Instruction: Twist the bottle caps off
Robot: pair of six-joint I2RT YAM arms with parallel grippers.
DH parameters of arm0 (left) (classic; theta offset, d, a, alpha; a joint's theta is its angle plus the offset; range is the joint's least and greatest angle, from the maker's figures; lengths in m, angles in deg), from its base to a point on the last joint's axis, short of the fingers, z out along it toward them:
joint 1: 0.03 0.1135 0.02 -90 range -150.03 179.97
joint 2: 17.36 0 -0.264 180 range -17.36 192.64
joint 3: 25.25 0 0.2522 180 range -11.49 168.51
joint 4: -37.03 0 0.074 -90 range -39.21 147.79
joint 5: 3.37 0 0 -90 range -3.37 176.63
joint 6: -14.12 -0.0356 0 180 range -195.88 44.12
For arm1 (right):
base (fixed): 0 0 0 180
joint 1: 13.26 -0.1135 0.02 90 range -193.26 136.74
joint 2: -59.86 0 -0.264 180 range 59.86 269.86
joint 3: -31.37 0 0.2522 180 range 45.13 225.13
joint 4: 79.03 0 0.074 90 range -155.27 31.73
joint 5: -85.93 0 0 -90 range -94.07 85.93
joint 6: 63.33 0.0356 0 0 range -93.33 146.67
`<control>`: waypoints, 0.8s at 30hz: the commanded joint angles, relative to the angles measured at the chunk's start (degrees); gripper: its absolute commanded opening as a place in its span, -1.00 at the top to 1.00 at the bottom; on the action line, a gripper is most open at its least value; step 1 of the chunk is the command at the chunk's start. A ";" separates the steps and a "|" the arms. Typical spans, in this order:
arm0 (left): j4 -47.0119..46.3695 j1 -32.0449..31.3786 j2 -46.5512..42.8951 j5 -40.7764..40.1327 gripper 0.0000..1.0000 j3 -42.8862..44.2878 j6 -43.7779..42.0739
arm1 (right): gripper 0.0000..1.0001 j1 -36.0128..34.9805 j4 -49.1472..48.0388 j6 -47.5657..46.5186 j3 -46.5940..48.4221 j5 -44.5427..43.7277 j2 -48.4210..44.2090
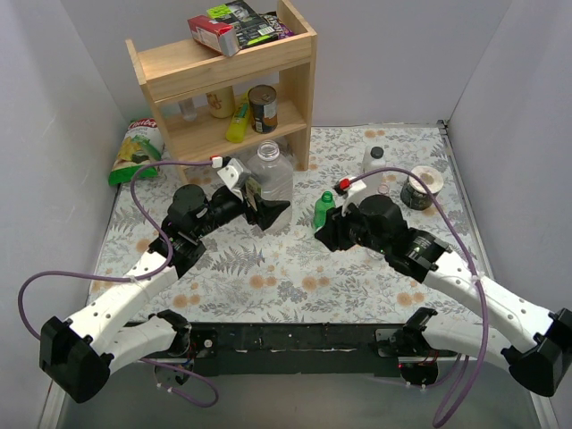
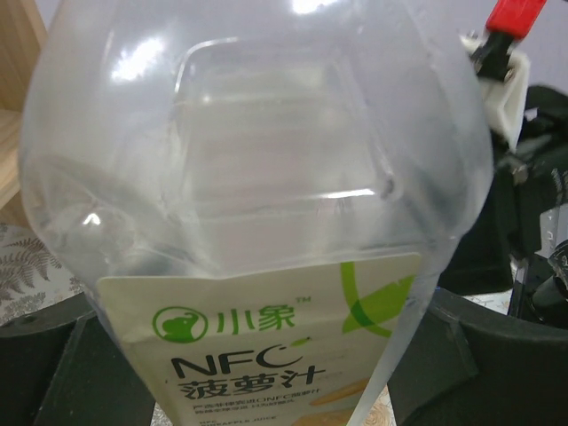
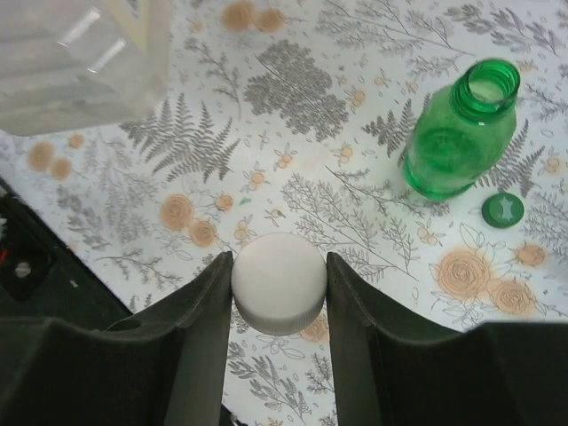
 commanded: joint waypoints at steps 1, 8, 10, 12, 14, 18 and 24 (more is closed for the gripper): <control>-0.94 -0.17 -0.46 -1.63 0.41 0.27 -0.80 | 0.72 -2.17 -3.38 4.83 -4.02 -12.39 1.90; -0.85 -0.17 -0.37 -1.36 0.41 0.36 -0.71 | 0.67 -1.73 -7.43 5.81 -10.45 -17.93 8.49; -0.85 -0.17 -0.72 -1.63 0.41 0.36 -0.80 | 0.67 -1.20 -8.48 6.07 -11.58 -17.93 10.25; -0.76 -0.17 -0.72 -1.54 0.41 0.45 -0.80 | 0.67 0.37 -9.63 5.99 -12.55 -17.32 11.13; -0.68 -0.17 -0.81 -1.37 0.41 0.45 -0.88 | 0.67 1.78 -11.56 5.90 -13.78 -17.23 11.57; -0.76 -0.17 -0.72 -1.01 0.41 0.54 -0.62 | 0.65 3.10 -14.46 5.46 -14.93 -16.70 13.59; -0.59 -0.17 -0.55 -0.92 0.41 0.71 -0.36 | 0.63 3.89 -16.92 5.02 -15.46 -17.92 17.63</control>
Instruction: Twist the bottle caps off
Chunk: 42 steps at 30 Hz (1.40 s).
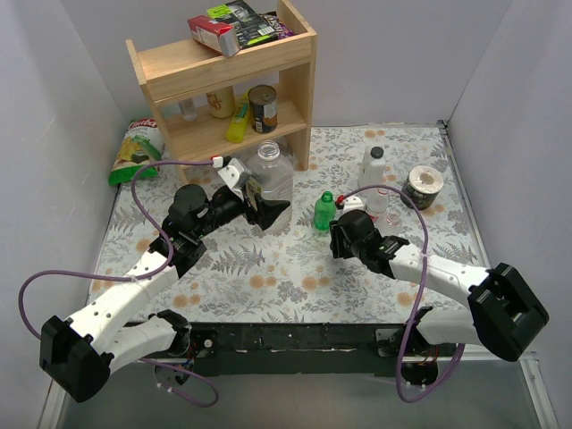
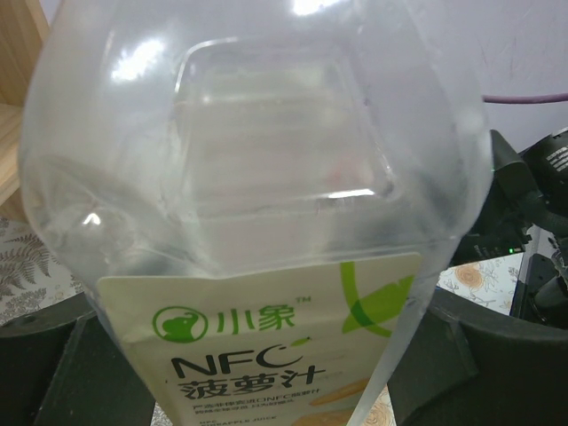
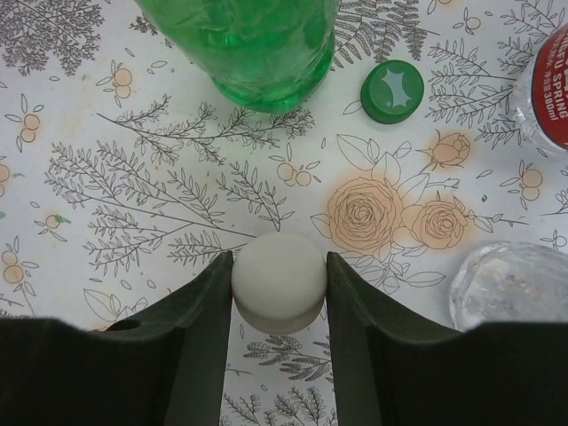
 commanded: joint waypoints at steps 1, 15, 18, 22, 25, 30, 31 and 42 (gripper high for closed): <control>-0.85 -0.17 -0.83 -0.20 0.41 0.65 -0.36 | 0.62 0.53 -4.47 0.04 -0.77 -2.58 2.53; -0.94 -0.17 -0.22 0.50 0.41 0.82 -0.01 | 0.51 2.55 -8.16 0.65 -3.15 -4.35 6.93; -0.94 -0.17 -0.30 0.59 0.41 0.74 -0.01 | 0.44 2.55 -8.07 0.65 -3.06 -4.35 7.90; -0.94 -0.17 -0.30 0.59 0.41 0.82 -0.01 | 0.27 2.64 -7.46 0.65 -2.62 -4.70 8.16; -0.94 -0.17 -0.30 0.68 0.41 0.82 -0.01 | 0.10 2.64 -6.58 0.65 -2.27 -4.70 7.90; -0.85 -0.17 -0.39 0.76 0.41 0.91 0.08 | -0.07 2.64 -5.61 -0.05 -1.65 -4.87 6.49; -0.85 -0.17 -0.48 0.76 0.41 0.91 -0.01 | -0.09 2.64 -5.61 -0.31 -1.48 -4.79 6.23; -0.85 -0.17 -0.22 0.94 0.41 0.91 0.08 | -0.20 2.64 -5.17 -2.86 1.16 -2.33 2.19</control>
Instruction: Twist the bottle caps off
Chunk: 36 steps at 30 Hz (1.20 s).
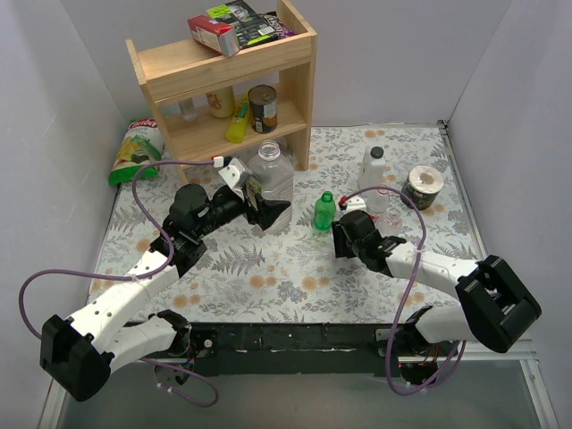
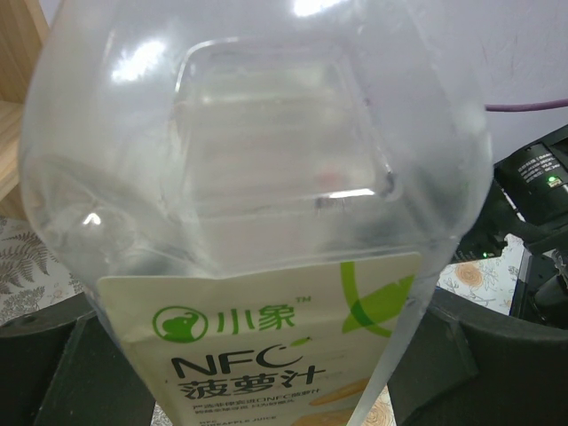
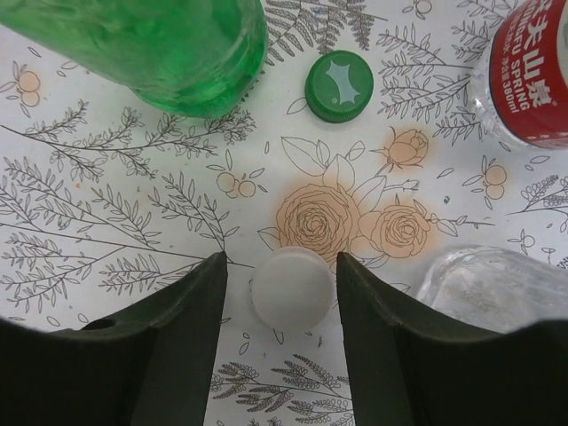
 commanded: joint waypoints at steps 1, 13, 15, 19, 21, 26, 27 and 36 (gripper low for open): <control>-0.81 -0.17 -0.54 0.92 0.41 1.00 -0.01 | -0.20 0.13 -0.43 -1.75 3.91 1.02 -3.95; 0.33 -0.26 3.05 6.10 0.41 2.14 -0.36 | -0.30 0.74 23.81 -6.58 27.25 9.45 -16.97; 0.42 -0.43 3.76 6.98 0.41 2.40 -0.01 | -0.30 0.83 26.46 -7.29 31.32 12.17 -16.70; -0.54 -0.78 4.47 8.03 0.41 2.05 1.48 | -0.32 1.09 31.99 -5.28 42.13 14.03 -16.18; -1.16 -1.22 5.17 9.00 0.41 1.97 2.01 | -0.32 1.18 32.89 -5.01 47.32 17.70 -15.56; -1.60 -4.21 7.01 10.32 0.41 1.88 2.89 | -0.32 1.09 27.44 -2.29 51.28 27.73 -14.69; -1.60 -5.34 7.36 10.41 0.41 1.88 2.89 | -0.32 1.09 27.70 -2.02 52.07 28.26 -13.99; -1.42 -8.87 9.21 10.94 0.41 1.97 2.81 | -0.29 1.00 23.30 -0.44 50.59 36.62 -10.29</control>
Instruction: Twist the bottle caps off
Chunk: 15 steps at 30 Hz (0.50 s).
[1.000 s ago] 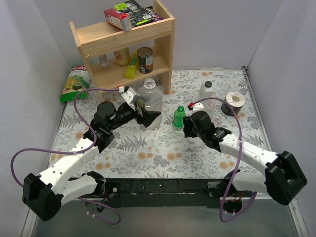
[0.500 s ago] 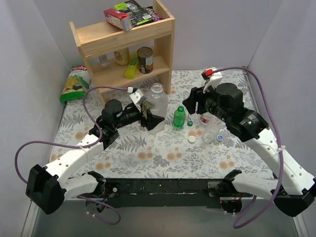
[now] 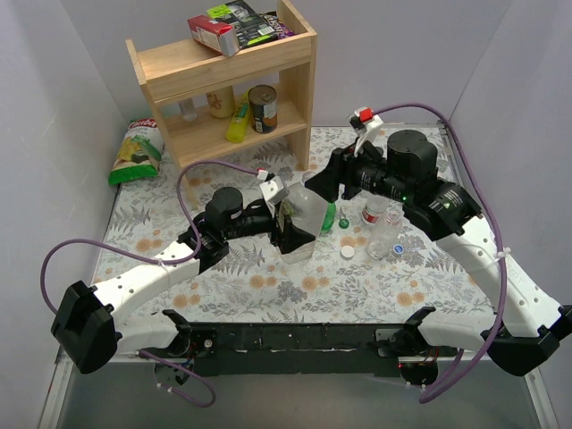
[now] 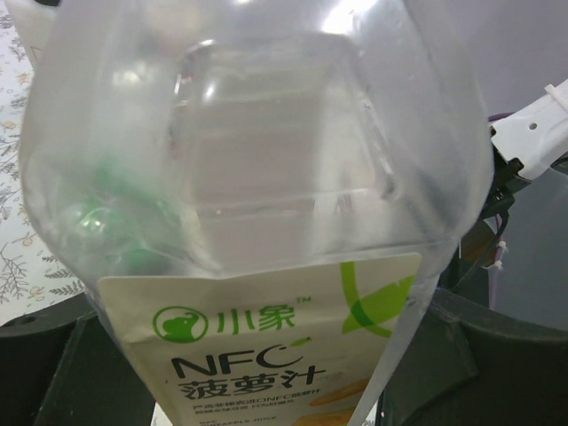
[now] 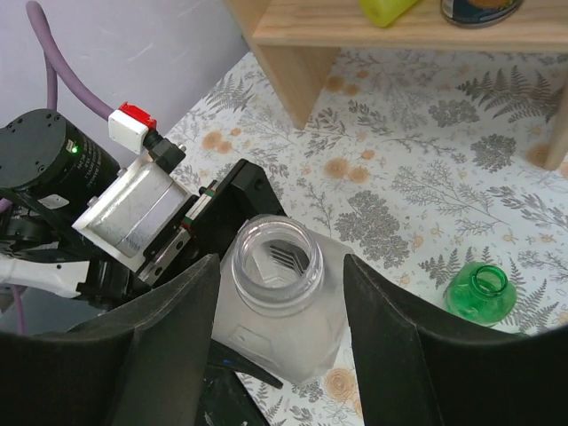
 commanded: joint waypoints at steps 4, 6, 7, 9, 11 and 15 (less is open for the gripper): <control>-2.05 -1.49 -0.29 1.12 0.42 1.90 -0.10 | -0.29 0.09 -5.09 1.27 -1.24 4.68 0.38; -2.06 -1.75 -0.21 1.04 0.42 1.90 -0.10 | -0.28 0.09 -5.27 1.53 -1.50 5.30 0.56; -2.05 -1.75 -0.21 1.12 0.42 1.81 -0.10 | -0.27 0.09 -5.44 1.53 -1.85 5.56 0.73; -2.05 -1.84 -0.21 1.04 0.42 1.90 -0.10 | -0.27 0.00 -5.71 1.71 -2.29 6.27 1.00; -2.05 -1.93 -0.21 1.03 0.42 1.90 -0.10 | -0.26 -0.09 -5.80 1.80 -2.99 6.27 1.17; -2.05 -1.93 -0.12 0.86 0.42 1.81 -0.10 | -0.23 -0.18 -5.80 1.80 -3.79 6.45 1.52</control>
